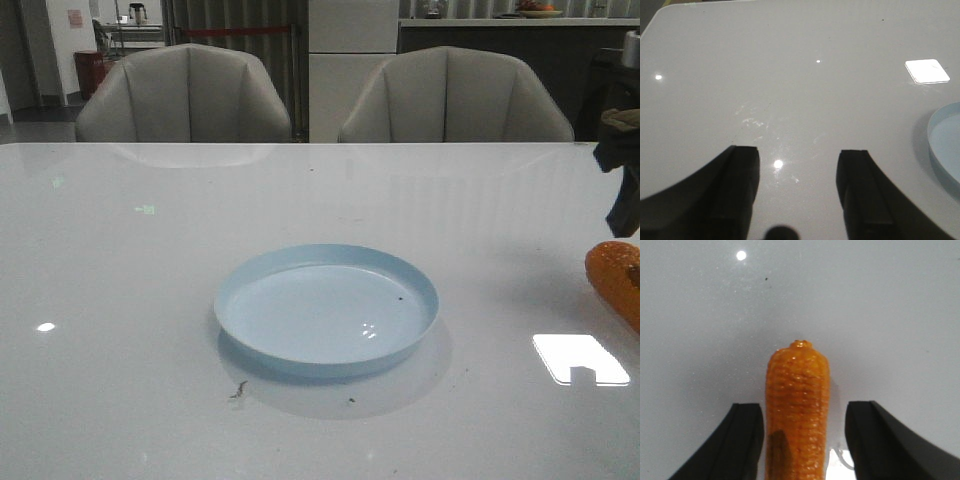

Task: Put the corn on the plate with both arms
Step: 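Lower the right gripper over the orange corn cob and grasp it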

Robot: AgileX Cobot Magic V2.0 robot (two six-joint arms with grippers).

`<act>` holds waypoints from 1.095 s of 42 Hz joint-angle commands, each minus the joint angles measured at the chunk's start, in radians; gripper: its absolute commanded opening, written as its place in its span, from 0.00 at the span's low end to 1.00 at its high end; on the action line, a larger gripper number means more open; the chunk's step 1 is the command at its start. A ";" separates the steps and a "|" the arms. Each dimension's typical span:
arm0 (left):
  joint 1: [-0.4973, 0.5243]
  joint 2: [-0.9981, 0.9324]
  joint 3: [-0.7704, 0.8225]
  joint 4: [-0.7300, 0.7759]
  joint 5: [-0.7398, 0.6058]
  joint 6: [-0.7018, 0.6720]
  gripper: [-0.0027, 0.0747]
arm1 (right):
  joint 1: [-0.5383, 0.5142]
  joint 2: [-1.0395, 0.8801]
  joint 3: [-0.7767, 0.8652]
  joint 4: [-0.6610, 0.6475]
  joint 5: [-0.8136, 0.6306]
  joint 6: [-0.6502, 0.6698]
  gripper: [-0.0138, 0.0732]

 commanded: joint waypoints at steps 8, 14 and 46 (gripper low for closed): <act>0.001 -0.005 -0.029 -0.011 -0.069 -0.008 0.56 | 0.055 0.062 -0.056 0.008 -0.027 -0.011 0.71; 0.001 -0.005 -0.029 -0.011 -0.050 -0.008 0.56 | 0.055 0.081 -0.055 -0.017 -0.024 -0.011 0.71; 0.001 -0.005 -0.029 -0.011 -0.048 -0.008 0.56 | 0.053 0.109 -0.054 -0.054 -0.023 -0.011 0.64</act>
